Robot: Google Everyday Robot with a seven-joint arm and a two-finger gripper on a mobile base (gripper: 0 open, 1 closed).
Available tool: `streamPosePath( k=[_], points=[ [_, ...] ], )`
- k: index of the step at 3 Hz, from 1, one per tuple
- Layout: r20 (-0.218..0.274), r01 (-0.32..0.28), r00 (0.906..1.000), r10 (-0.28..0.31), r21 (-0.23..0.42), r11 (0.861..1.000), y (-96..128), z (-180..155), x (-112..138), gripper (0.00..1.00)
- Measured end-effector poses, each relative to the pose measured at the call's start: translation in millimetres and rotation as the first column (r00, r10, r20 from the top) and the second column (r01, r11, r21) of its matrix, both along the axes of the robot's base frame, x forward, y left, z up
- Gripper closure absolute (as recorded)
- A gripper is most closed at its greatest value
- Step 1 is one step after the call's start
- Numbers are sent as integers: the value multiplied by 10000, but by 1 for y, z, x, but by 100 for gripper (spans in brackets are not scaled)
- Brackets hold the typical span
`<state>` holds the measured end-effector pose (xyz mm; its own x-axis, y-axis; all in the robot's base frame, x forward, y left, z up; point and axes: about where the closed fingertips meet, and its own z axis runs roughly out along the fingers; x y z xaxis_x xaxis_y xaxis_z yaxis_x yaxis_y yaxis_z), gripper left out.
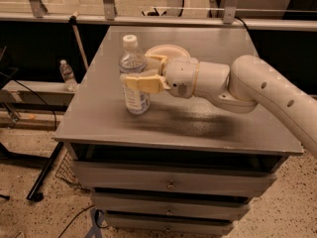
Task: Place blue plastic bottle upright
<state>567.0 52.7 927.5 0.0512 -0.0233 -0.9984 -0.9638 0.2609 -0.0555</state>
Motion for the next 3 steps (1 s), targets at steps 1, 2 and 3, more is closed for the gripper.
streamPosePath(
  k=[1,2,3],
  points=[
    [9,-41,10000,41,-2,10000,2,1,-1,65],
    [17,-82,10000,82,-5,10000,5,1,-2,42],
    [26,-124,9999,124,-7,9999,7,2,-3,19]
  ],
)
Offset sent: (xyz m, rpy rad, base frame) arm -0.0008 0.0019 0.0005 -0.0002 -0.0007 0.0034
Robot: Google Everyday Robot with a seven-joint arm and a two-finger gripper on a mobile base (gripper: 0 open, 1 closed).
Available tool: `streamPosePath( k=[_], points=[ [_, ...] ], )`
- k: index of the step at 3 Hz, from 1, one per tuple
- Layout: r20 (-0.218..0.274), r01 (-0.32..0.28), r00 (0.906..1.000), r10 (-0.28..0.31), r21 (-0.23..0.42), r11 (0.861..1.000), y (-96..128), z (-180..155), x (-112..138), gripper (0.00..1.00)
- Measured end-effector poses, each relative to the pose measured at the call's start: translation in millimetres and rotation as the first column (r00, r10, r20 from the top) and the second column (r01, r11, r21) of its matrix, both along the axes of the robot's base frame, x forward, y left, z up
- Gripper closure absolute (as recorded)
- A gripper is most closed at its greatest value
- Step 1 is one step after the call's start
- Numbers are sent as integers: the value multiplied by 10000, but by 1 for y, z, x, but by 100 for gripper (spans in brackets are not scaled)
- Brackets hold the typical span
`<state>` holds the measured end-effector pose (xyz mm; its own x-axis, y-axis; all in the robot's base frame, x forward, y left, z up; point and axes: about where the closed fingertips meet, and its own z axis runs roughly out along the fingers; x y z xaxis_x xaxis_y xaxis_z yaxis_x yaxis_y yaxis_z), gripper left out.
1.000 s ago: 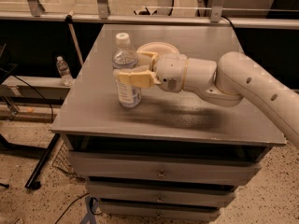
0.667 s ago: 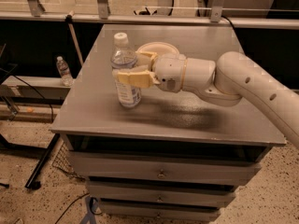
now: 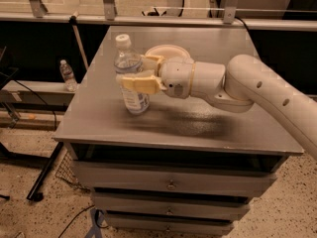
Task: Place blue plastic bottle upright
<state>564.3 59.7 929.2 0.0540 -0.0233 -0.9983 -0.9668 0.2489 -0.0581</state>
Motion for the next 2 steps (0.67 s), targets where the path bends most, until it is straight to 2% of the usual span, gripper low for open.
streamPosePath(
  k=[1,2],
  points=[
    [9,-42,10000,42,-2,10000,2,1,-1,0],
    [122,87,9999,-86,-131,9999,-4,4,0,0]
  ],
)
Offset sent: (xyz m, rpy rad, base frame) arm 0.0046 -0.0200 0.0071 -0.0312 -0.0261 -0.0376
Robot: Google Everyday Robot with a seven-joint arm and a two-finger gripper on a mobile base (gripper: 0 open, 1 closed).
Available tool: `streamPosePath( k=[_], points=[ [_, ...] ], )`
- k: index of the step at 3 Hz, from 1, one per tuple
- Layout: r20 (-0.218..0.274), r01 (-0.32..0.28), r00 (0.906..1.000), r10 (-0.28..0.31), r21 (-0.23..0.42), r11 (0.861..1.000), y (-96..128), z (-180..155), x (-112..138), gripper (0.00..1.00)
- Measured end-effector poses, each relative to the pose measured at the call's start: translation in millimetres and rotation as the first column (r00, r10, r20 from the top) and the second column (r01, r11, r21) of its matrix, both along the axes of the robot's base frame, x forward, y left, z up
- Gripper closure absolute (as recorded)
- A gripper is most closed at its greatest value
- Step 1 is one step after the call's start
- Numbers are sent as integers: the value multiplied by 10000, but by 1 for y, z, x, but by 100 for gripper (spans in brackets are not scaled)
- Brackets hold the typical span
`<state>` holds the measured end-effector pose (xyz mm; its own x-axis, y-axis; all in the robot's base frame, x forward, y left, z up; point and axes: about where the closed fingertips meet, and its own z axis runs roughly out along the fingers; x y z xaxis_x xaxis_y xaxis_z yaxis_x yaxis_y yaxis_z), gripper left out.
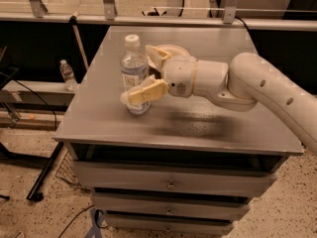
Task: Place blue plastic bottle upright
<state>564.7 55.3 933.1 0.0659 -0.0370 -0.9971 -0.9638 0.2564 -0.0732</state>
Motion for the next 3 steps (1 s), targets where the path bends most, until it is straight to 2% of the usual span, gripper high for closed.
streamPosePath(
  k=[1,2,3],
  points=[
    [207,443,9989,-432,-568,9974,-25,7,5,0],
    [177,770,9970,-754,-1254,9891,-60,11,10,0],
    [-213,1030,9938,-1089,-1881,9767,-105,6,12,0]
  ],
)
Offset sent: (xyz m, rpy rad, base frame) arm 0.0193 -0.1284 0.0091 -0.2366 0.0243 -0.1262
